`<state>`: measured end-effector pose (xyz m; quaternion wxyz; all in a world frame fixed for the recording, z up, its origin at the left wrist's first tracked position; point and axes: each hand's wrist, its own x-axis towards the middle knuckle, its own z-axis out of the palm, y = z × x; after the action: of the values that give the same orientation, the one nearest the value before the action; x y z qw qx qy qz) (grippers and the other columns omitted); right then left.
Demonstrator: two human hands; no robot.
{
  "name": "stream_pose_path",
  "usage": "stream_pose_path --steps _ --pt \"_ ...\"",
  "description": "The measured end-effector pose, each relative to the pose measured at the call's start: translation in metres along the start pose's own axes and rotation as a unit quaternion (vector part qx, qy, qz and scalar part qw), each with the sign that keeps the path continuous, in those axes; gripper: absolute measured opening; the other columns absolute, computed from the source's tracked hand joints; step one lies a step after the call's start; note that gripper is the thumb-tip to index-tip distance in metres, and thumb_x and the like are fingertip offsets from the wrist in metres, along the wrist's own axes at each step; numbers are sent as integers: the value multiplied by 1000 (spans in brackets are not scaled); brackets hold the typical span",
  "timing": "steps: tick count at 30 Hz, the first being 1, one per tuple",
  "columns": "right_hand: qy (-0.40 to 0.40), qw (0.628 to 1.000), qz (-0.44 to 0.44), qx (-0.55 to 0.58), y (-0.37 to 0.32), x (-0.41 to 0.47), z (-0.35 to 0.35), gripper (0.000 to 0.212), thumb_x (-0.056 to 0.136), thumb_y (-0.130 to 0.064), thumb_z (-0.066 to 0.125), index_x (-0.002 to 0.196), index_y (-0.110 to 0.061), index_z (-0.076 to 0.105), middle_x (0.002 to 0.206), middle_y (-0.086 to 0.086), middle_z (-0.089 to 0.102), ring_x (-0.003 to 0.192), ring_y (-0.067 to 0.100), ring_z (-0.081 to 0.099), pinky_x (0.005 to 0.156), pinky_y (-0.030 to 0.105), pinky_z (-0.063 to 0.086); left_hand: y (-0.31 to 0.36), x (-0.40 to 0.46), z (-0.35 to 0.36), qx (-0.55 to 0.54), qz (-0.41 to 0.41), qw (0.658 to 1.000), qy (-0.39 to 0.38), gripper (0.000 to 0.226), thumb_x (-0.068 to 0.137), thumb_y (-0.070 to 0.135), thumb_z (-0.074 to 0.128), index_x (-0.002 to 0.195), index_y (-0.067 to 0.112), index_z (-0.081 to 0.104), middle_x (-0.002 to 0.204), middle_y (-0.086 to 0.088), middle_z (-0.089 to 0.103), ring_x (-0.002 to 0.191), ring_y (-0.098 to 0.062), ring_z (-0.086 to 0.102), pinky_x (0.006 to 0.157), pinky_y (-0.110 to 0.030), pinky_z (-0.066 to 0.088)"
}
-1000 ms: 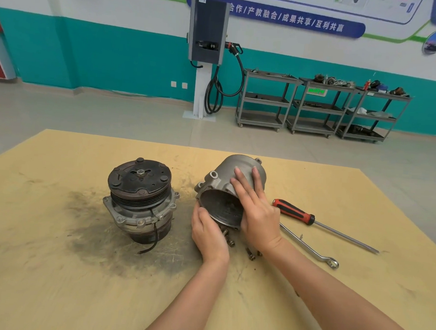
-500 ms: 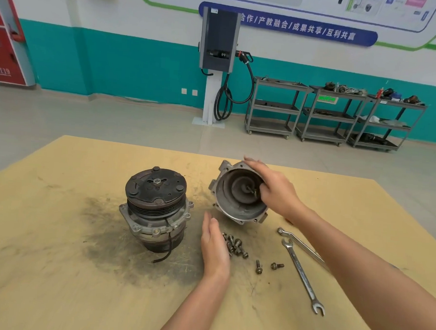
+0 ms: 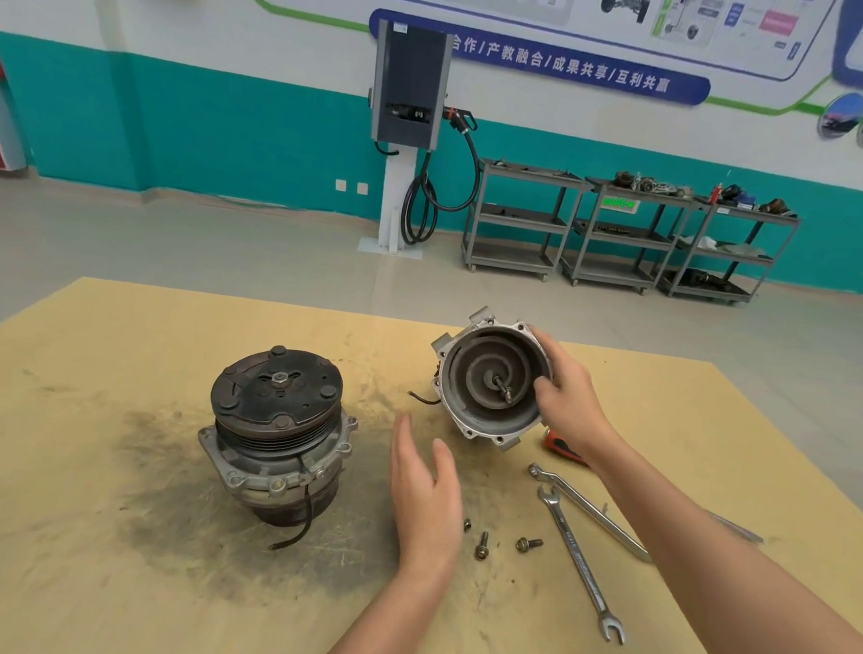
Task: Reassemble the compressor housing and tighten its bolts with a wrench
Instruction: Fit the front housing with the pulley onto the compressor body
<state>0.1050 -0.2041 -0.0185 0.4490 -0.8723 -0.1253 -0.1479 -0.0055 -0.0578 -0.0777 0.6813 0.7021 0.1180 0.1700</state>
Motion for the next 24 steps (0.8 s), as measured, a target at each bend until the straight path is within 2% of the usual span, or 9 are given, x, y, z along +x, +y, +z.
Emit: stream_pose_path --steps 2,3,6,8,10,12,15,19,24 --pt "9 1000 -6 0 1 -5 3 77 80 21 38 143 -23 44 134 -7 51 130 12 44 93 -4 30 9 -2 2 56 121 991 0 38 103 19 51 139 29 46 142 20 45 133 8 36 110 -7 24" --pt "12 1000 -7 -1 0 -6 4 77 80 21 38 143 -23 44 135 -6 51 131 13 44 93 -4 30 13 0 4 85 172 981 -14 29 100 16 55 126 29 53 128 19 51 122 8 44 101 -5 29" --pt "16 1000 -12 -10 -4 -9 6 76 82 20 39 145 -22 41 141 0 50 133 15 43 103 7 33 30 22 17 198 220 950 -96 3 98 18 60 100 20 57 99 11 53 95 -8 52 84 -20 43" --pt "15 1000 -11 -12 -8 -11 5 75 83 19 39 146 -21 40 144 3 49 135 17 42 109 20 34 42 42 27 272 199 932 -136 8 101 24 55 96 18 56 99 4 55 94 -17 54 81 -30 46" --pt "14 1000 -6 -14 -9 -13 4 74 84 19 39 147 -21 39 144 3 48 135 17 42 107 17 33 48 59 37 346 194 906 -147 18 104 27 48 105 13 59 109 -5 60 103 -25 59 83 -35 46" --pt "18 1000 -3 -22 -10 -15 6 74 84 18 39 147 -21 39 144 3 49 134 17 42 103 10 31 47 69 47 435 199 864 -156 34 107 30 40 120 6 60 119 -13 63 111 -31 60 88 -40 47" --pt "22 999 -7 -35 -12 -16 9 75 82 18 39 146 -20 39 145 2 48 136 16 41 100 1 25 42 77 59 550 199 798 -149 47 109 36 27 118 8 64 118 -13 69 110 -32 63 94 -41 40" --pt "18 999 -10 -42 -15 -14 12 72 84 14 41 146 -23 39 146 -1 47 134 15 42 104 14 30 45 86 70 574 173 788 -140 51 109 39 25 108 14 69 111 -10 72 106 -32 66 99 -41 33" --pt "9 998 -24 -64 -18 -10 12 74 81 13 39 146 -24 40 147 -3 47 134 18 43 110 33 37 55 87 70 608 155 763 -152 18 98 27 49 97 22 66 105 -2 73 103 -28 67 104 -44 29"
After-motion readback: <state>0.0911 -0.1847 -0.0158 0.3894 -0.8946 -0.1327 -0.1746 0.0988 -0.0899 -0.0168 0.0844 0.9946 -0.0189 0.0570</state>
